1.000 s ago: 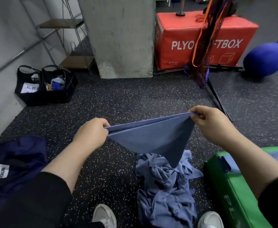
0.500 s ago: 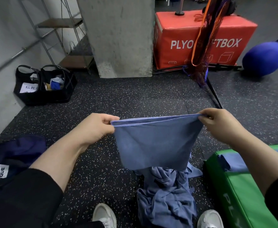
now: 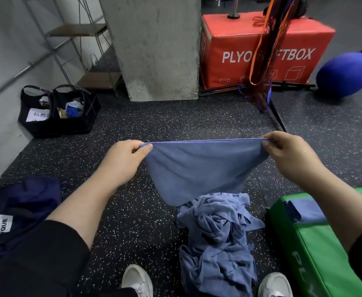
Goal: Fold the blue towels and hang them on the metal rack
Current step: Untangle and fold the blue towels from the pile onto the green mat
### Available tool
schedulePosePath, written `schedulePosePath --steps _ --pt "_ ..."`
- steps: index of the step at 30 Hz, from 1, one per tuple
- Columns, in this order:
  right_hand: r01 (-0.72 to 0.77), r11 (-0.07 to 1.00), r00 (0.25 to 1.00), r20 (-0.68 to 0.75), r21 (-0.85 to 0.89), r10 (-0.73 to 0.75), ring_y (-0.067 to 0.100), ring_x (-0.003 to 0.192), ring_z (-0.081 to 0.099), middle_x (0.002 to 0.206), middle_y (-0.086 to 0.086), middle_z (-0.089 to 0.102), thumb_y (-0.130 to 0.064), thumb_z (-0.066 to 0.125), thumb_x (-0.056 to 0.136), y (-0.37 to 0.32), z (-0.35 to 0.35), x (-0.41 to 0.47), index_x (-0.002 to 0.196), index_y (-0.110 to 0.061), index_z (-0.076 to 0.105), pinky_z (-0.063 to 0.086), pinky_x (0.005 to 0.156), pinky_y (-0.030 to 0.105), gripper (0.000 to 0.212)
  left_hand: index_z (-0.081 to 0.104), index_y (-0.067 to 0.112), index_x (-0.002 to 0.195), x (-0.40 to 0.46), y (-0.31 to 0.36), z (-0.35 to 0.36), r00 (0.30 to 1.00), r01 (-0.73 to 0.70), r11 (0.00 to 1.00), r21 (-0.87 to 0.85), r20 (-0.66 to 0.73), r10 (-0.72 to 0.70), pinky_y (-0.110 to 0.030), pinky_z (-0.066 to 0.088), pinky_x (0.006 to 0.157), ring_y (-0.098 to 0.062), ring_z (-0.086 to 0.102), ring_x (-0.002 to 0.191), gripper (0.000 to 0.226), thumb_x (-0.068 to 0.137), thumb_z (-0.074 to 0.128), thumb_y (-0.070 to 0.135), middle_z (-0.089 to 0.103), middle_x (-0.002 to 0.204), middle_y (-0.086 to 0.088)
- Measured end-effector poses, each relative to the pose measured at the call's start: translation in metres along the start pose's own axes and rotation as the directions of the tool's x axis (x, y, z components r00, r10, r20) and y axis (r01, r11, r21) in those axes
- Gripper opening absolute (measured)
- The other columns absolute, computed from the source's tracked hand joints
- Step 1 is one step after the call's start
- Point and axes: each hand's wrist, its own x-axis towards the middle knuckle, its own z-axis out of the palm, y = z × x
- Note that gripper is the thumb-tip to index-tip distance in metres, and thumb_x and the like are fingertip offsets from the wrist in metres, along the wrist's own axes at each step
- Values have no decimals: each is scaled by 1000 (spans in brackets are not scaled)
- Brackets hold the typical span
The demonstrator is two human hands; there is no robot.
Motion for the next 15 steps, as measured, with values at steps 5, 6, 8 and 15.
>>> schedulePosePath --steps 5,6,8,15 --pt "39 999 999 18 -8 -39 6 60 49 71 -10 59 -19 59 100 1 3 3 95 -23 65 36 56 26 9 73 10 83 5 -4 0 998 27 990 -136 -50 -34 -33 26 60 -15 36 60 33 97 65 38 44 63 2" --pt "35 999 999 32 -15 -35 7 58 48 70 -10 58 -19 58 100 2 4 4 95 -22 64 36 55 26 9 74 11 85 5 -6 0 998 32 977 -212 -48 -43 -32 33 62 -18 43 61 34 93 68 44 52 66 3" --pt "17 999 998 61 -28 -15 9 57 47 69 -8 57 -18 57 101 5 5 4 93 -20 64 35 54 26 10 78 17 92 5 -4 1 998 34 928 -371 -39 -52 -38 51 80 -24 66 76 29 88 71 45 74 84 2" --pt "-111 979 984 118 -172 132 20 58 53 70 2 62 -15 57 98 15 7 8 91 -15 66 38 53 29 11 75 17 100 4 22 12 994 -90 892 -443 18 109 -36 50 81 -11 62 82 21 104 56 24 76 94 -9"
